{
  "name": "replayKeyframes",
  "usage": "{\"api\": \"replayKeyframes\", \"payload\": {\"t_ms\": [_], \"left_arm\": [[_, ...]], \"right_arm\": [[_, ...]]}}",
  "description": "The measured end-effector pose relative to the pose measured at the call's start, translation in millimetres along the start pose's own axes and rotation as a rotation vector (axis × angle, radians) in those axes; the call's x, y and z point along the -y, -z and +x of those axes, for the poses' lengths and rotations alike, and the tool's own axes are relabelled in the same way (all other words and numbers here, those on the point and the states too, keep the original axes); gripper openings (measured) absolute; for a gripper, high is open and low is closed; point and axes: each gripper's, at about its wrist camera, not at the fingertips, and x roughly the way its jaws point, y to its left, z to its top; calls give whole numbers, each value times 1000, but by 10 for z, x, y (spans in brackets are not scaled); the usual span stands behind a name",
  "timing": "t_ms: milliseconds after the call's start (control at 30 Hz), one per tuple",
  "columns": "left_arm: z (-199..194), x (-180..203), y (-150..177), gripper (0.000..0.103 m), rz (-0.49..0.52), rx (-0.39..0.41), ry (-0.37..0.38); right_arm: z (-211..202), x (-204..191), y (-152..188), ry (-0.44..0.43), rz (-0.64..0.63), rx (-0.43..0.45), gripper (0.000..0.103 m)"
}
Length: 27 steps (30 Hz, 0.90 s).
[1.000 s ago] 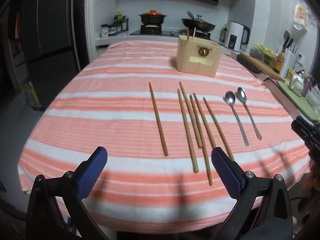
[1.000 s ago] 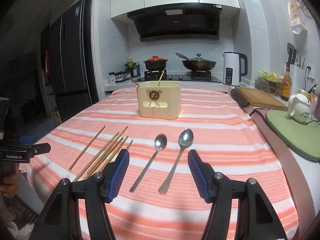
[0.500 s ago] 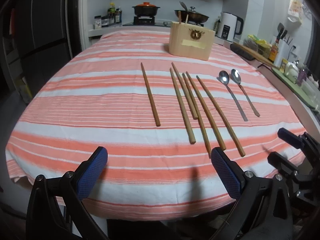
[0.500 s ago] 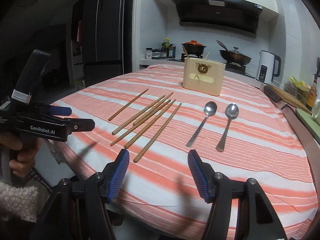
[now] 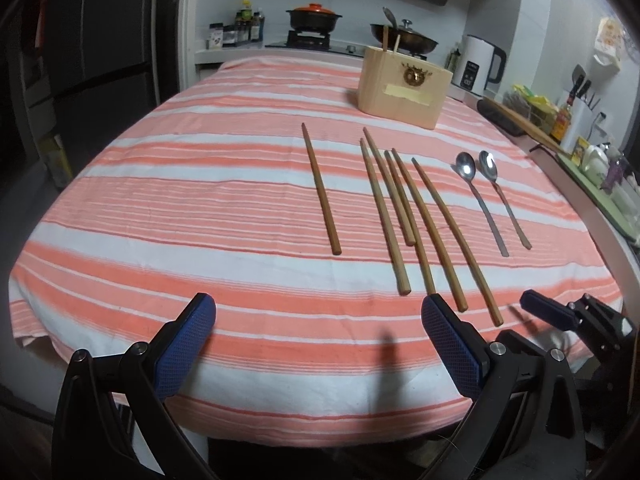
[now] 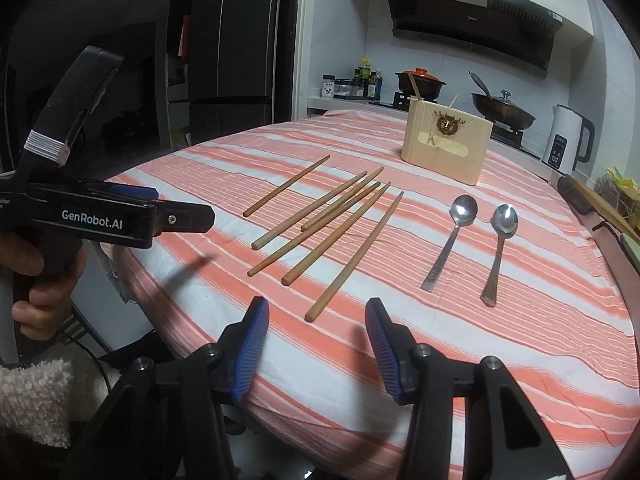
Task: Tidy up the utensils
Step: 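Lower the right tool onto a chopstick and close it while the left tool grasps another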
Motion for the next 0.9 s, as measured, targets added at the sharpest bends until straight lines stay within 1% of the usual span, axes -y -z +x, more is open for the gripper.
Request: {"api": "replayKeyframes", "payload": {"t_ms": [33, 100, 233, 267, 300, 367, 400, 500, 533, 567, 600, 700, 800, 867, 900], "left_arm": [[2, -6, -1, 102, -3, 0, -1], [17, -23, -8, 102, -6, -3, -3], [87, -34, -40, 101, -10, -15, -7], [106, -34, -51, 101, -9, -17, -9], [131, -27, -62, 101, -7, -19, -12], [182, -12, -90, 98, -1, -24, -18], [212, -2, -104, 97, 2, -29, -19], [346, 41, -146, 88, 20, -56, -25], [393, 55, -156, 83, 25, -65, -25], [435, 71, -170, 80, 31, -67, -29], [460, 90, -181, 78, 40, -64, -40], [540, 158, -231, 66, 72, -57, -67], [594, 207, -275, 51, 82, -50, -69], [612, 232, -293, 27, 92, -47, -62], [617, 242, -297, 22, 97, -46, -58]], "right_arm": [[42, 12, -3, -7, 15, -14, 42], [111, 29, -10, -30, 46, -34, 33], [160, 3, -12, -17, 52, -45, 30], [167, -1, -8, -6, 49, -49, 25], [171, 8, -3, 7, 52, -53, 17], [173, 52, 2, 14, 70, -55, 11], [174, 71, 3, 18, 75, -56, 10], [173, 105, 7, 32, 80, -55, 8], [172, 113, 9, 38, 81, -54, 8], [169, 124, 12, 42, 83, -53, 8], [167, 134, 15, 48, 85, -53, 8], [164, 180, 16, 70, 94, -54, 8], [162, 250, 25, 98, 111, -53, 7], [159, 293, 32, 111, 122, -51, 7], [157, 309, 36, 120, 125, -50, 6]]}}
